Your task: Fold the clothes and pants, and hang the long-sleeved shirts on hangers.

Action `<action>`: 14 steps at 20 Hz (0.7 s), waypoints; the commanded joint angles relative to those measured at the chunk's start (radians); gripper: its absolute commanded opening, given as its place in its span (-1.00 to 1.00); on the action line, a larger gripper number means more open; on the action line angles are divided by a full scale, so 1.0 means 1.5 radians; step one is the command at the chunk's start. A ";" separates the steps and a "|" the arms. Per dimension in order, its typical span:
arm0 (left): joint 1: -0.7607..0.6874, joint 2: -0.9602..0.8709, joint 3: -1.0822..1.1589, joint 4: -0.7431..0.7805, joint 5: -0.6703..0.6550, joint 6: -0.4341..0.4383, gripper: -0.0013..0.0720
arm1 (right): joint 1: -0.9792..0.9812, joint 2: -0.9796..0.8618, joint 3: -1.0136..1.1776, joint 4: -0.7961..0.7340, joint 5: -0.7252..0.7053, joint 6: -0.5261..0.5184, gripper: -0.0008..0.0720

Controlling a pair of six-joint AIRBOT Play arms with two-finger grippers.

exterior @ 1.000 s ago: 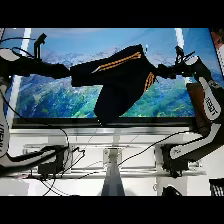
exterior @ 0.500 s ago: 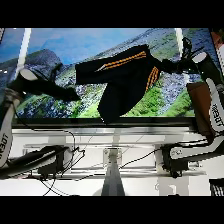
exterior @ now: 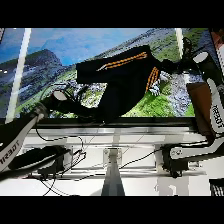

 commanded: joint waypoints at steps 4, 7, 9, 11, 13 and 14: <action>-0.072 -0.031 -0.007 -0.077 0.092 -0.001 0.47 | 0.000 0.001 0.000 0.001 0.014 0.001 -0.92; -0.072 -0.047 -0.006 -0.096 0.099 -0.001 -0.19 | 0.000 0.001 0.000 0.002 0.022 0.001 -0.92; -0.068 -0.042 0.000 -0.094 0.098 0.038 -0.94 | 0.000 0.003 0.000 0.002 0.031 0.001 -0.92; -0.055 -0.034 0.022 -0.092 0.093 0.093 -0.93 | 0.000 0.022 0.000 0.002 0.035 -0.031 -0.92; -0.010 -0.017 0.070 -0.092 0.066 0.108 -0.93 | 0.000 0.063 0.000 -0.002 0.025 -0.055 -0.92; 0.024 -0.005 0.098 -0.092 0.049 0.108 -0.93 | 0.000 0.088 0.000 -0.003 0.015 -0.064 -0.92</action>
